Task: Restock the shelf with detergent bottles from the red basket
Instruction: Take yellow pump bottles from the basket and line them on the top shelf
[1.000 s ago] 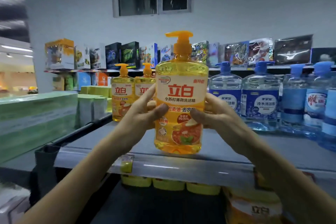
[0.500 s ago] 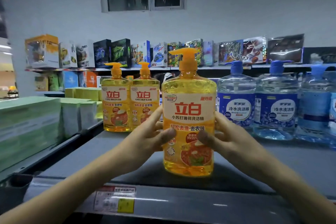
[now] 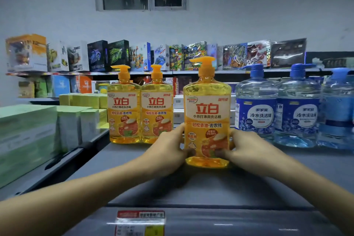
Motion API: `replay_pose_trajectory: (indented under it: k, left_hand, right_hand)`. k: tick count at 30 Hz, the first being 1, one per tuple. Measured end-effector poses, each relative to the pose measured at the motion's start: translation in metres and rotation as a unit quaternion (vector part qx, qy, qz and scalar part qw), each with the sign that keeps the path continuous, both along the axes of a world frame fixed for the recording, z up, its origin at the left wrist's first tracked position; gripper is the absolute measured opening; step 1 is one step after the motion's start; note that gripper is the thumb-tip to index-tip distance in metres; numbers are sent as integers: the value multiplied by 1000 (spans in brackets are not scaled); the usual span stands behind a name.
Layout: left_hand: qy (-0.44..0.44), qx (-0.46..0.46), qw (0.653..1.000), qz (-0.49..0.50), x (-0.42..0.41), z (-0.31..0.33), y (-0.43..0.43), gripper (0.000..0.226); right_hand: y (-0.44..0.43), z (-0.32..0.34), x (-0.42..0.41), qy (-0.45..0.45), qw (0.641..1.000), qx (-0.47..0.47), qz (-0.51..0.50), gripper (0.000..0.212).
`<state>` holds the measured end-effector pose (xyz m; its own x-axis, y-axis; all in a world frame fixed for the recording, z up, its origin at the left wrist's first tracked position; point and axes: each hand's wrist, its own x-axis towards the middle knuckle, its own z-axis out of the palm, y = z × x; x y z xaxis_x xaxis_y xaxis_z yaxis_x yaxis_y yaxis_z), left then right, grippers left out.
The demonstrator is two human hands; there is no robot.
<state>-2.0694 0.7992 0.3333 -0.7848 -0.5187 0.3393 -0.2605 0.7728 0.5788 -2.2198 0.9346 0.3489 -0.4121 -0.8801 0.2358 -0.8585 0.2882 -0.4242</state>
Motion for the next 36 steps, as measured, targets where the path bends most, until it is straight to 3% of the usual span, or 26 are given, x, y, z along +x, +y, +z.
replay_pose_trajectory:
  k: [6,16,18,20,24,33,36]
  left_hand:
    - [-24,-20,997,70,-29,-6,-41,36]
    - [-111,-244,946,182,-30,-5,-48,17]
    - [-86,-238,944,210,-18,-9,-50,22]
    - [-73,-182,953,229,-2,-13,-59,43]
    - [-131,-108,960,221,15,-21,-72,69]
    - [-176,-114,955,209,11,-23,-69,67]
    - [-227,-167,934,219,15,-17,-66,66]
  right_hand:
    - [-55,0,-18,-22,999,18,-36,40]
    - [-126,-22,-36,-5,996,-14,-89,35]
    - [-128,-28,-33,8,996,-26,-86,39]
    - [-131,-34,-34,6,996,-35,-87,42]
    - [-135,-36,-31,10,993,-41,-112,53]
    - [-134,-32,-29,11,993,-16,-120,66]
    - [-123,-18,-20,29,995,30,-85,53]
